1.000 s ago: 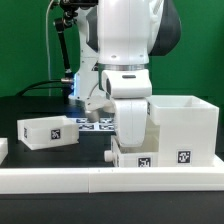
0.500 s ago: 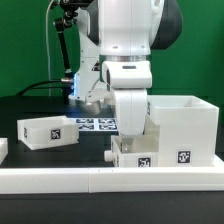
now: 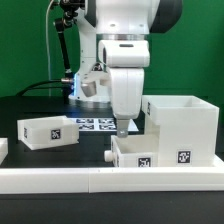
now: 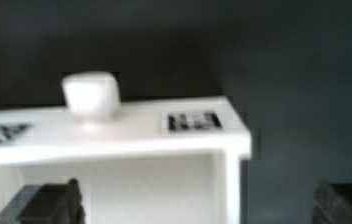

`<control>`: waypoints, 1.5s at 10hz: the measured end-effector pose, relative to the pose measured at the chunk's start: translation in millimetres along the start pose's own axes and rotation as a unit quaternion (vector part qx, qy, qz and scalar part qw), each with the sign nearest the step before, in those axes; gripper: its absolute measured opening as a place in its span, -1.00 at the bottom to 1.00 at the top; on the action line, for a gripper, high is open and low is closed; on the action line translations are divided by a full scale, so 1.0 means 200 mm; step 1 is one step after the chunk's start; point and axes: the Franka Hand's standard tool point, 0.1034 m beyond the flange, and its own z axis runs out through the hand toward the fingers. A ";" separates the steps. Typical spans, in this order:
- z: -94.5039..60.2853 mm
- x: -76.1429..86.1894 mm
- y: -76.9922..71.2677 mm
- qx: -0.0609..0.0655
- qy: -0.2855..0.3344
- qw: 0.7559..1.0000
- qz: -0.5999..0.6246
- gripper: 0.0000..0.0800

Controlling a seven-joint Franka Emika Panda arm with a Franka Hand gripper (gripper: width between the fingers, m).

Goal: Assemble drawer

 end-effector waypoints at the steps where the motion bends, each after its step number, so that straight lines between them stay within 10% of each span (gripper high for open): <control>1: 0.00 -0.06 0.02 -0.002 0.000 1.000 -0.005 0.62; 11: 0.18 -0.29 0.06 0.012 0.114 0.993 -0.033 0.62; 15: 0.17 -0.11 0.10 0.018 0.121 0.993 -0.003 0.62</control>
Offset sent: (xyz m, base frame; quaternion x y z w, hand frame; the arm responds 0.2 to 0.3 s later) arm 0.0000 0.0000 0.0000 0.0000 0.0000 0.0000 1.0000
